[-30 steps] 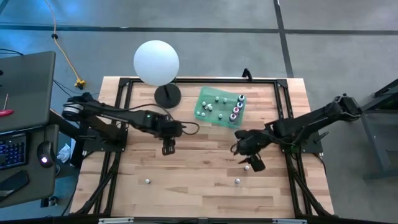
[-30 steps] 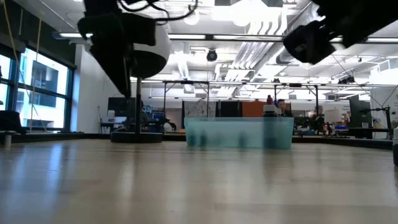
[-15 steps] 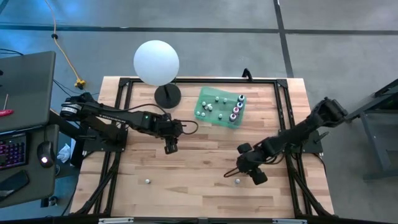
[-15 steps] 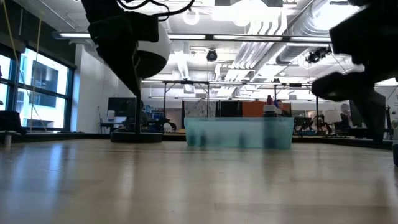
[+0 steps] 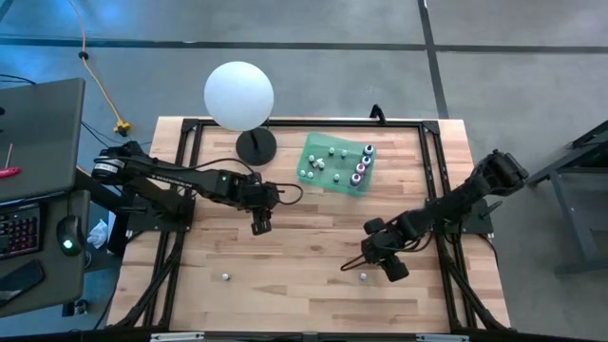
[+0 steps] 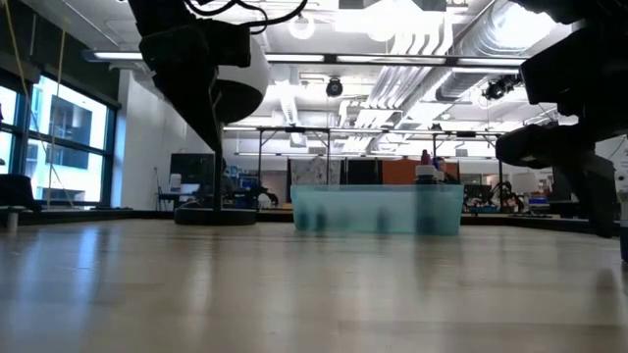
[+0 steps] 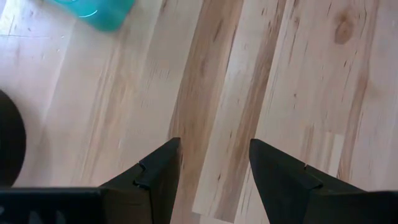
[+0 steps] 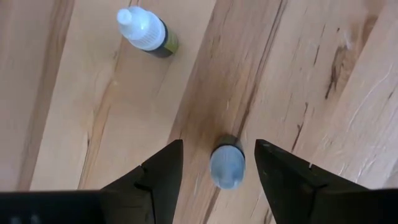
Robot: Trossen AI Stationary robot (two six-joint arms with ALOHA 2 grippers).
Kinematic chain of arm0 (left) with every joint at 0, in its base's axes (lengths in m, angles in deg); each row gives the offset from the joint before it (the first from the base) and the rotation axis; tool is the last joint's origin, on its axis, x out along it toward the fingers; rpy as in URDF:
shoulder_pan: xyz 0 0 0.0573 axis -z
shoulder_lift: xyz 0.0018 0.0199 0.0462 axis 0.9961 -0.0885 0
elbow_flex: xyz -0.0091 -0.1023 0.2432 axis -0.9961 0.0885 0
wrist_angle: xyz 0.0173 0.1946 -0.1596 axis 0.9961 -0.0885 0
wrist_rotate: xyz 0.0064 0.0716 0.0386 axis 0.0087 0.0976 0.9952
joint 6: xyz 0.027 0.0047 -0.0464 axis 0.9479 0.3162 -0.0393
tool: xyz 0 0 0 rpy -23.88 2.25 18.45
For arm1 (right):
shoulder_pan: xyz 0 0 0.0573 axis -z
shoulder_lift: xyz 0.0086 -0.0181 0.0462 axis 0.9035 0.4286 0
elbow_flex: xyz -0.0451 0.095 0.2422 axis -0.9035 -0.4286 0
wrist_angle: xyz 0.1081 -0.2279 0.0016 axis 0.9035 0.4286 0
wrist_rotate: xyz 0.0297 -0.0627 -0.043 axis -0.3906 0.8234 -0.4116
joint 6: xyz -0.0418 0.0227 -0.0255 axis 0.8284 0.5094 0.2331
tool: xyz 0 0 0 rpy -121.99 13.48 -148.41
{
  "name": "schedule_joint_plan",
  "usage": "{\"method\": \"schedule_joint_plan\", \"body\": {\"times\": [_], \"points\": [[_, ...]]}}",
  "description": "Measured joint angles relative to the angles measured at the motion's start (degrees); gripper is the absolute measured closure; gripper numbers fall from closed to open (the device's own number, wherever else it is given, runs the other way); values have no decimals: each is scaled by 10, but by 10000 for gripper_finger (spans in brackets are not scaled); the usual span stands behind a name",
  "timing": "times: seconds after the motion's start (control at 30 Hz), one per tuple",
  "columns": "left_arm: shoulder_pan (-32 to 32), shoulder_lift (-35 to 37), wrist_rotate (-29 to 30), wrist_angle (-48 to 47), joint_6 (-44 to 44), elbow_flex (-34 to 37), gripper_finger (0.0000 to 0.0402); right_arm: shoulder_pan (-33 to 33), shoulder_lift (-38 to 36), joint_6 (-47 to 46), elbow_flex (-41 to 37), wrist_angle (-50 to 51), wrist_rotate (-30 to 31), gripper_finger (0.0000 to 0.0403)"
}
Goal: Pick & Place food coloring
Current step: Put the small black food coloring bottle into the green bin
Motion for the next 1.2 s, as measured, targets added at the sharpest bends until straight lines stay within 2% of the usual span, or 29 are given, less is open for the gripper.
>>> {"method": "schedule_joint_plan", "body": {"times": [0.13, 0.4, 0.53, 0.7, 0.8, 0.87, 1.0, 1.2], "points": [[0, 0, 0, 0, 0, 0, 215, 0, 0, 0, 0, 0, 0, 235], [0, 0, 0, 0, 4, 0, 215, 1, 0, -11, 2, 9, -16, 343], [0, 0, 0, 0, 25, 0, 215, 16, 1, 19, 48, 51, 15, 345], [0, 0, 1, 0, 29, 0, 215, 57, 1, 131, 179, 145, 100, 344], [0, 0, 1, 0, 29, 0, 215, 94, 0, 224, 252, 163, 145, 329], [0, 0, 1, 0, 29, 0, 215, 133, 0, 281, 277, 153, 153, 323], [0, 0, 1, 0, 37, 0, 215, 234, 0, 366, 281, 106, 117, 332], [0, -1, 1, 10, 59, 0, 215, 384, 41, 445, 281, 66, 124, 338]]}}
